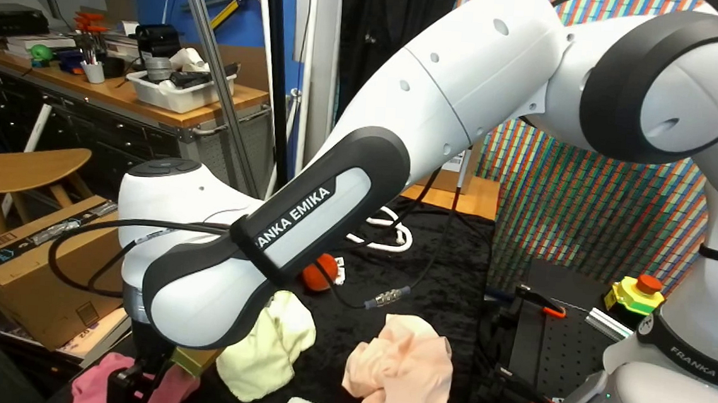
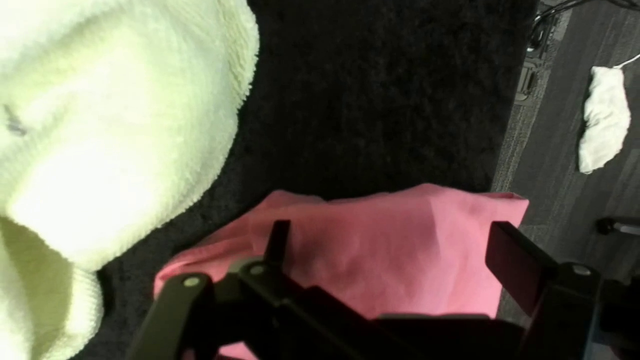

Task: Pile the t-shirts, towels and radish on top of the white rope on the right

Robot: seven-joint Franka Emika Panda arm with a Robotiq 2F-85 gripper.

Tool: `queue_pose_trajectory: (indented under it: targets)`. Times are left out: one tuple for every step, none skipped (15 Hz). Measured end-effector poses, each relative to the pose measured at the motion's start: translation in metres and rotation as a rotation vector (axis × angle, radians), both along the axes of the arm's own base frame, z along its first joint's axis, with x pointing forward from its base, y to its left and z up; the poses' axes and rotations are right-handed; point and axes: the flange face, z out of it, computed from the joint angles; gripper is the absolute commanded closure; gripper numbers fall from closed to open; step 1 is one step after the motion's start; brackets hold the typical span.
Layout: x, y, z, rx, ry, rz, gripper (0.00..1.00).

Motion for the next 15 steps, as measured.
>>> queue_pose_trajectory:
  targets:
    - [0.001, -0.001, 0.001, 0.001, -0.005, 0.002, 0.0]
    - [0.003, -0.002, 0.001, 0.001, -0.011, 0.004, 0.0]
    - [0.004, -0.003, 0.002, 0.0, -0.017, 0.009, 0.0]
    - [0.005, -0.005, 0.002, -0.003, -0.023, 0.015, 0.0]
    - [0.007, -0.006, 0.002, -0.01, -0.03, 0.024, 0.0]
    - [0.008, -0.008, 0.001, -0.018, -0.036, 0.034, 0.0]
    - [0.008, -0.01, 0.0, -0.027, -0.043, 0.046, 0.0]
    - [0.009, -0.012, -0.002, -0.038, -0.048, 0.057, 0.0]
    - [0.009, -0.014, -0.005, -0.048, -0.051, 0.065, 0.0]
    - [0.009, -0.016, -0.009, -0.059, -0.053, 0.074, 0.0]
    - [0.01, -0.017, -0.013, -0.068, -0.054, 0.08, 0.0]
    - [0.01, -0.019, -0.016, -0.074, -0.052, 0.085, 0.0]
    - [0.009, -0.02, -0.019, -0.077, -0.05, 0.087, 0.0]
    - [0.009, -0.02, -0.021, -0.077, -0.049, 0.089, 0.0]
    - [0.009, -0.02, -0.021, -0.076, -0.049, 0.09, 0.0]
